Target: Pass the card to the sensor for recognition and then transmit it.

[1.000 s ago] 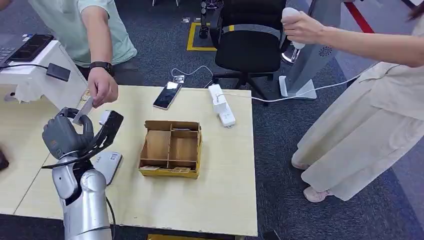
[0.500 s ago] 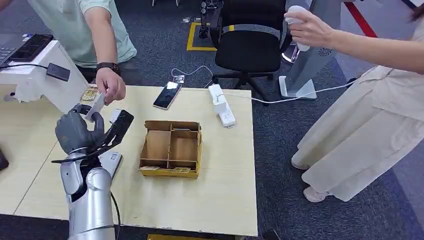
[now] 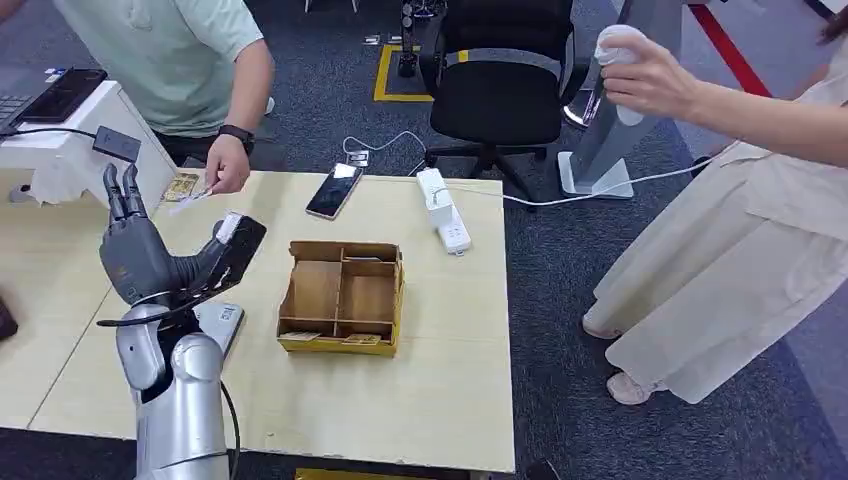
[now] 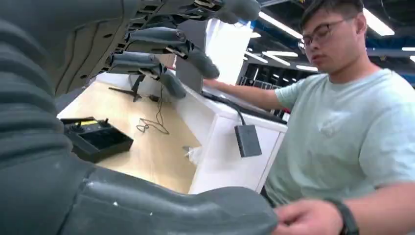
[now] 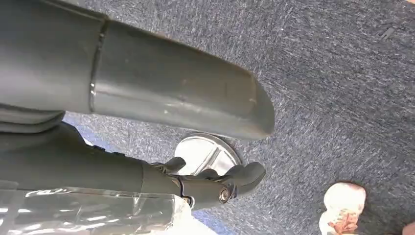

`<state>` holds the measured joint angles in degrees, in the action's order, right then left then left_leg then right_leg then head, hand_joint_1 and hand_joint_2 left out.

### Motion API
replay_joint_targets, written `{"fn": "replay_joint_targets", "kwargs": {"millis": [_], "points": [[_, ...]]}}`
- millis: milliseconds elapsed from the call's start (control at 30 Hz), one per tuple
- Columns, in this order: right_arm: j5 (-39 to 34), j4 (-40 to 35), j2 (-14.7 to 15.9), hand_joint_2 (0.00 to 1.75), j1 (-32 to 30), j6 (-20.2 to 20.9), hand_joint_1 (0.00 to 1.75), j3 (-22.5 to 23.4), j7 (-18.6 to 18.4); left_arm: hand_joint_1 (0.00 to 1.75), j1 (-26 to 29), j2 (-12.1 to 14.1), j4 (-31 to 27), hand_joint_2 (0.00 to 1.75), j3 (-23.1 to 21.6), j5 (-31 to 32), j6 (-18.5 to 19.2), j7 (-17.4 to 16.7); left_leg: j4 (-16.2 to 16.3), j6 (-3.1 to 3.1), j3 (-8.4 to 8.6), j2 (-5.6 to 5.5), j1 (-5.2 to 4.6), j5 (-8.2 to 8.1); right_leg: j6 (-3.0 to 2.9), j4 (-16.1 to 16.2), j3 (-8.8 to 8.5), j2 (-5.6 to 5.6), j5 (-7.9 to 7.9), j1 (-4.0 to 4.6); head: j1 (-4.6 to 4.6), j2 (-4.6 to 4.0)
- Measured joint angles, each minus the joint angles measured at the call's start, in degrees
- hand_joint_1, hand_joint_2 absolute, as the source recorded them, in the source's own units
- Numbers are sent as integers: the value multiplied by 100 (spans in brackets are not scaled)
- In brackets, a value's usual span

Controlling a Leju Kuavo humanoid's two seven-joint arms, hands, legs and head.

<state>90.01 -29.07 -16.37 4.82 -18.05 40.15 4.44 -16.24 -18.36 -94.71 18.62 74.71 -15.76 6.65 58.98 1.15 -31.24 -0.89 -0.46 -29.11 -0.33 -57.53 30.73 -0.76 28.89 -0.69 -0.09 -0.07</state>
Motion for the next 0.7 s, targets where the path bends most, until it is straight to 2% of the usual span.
{"fn": "replay_joint_targets", "kwargs": {"millis": [300, 700], "points": [[0, 2, 0, 0, 0, -18, 0, -2, 11, 0, 339, 92, -424, 175, 2, 164, -194, 234, 0, 0, -2, -1, -1, 0, 0, 0, 0, 0, 0, 0, -2, 2], [0, 4, 0, 0, -11, -31, 0, 9, 52, 0, 832, 179, -712, 175, 9, 44, -280, 474, 0, 0, -3, -2, 0, 0, 0, 0, 1, 1, 1, 0, -2, 0]]}}
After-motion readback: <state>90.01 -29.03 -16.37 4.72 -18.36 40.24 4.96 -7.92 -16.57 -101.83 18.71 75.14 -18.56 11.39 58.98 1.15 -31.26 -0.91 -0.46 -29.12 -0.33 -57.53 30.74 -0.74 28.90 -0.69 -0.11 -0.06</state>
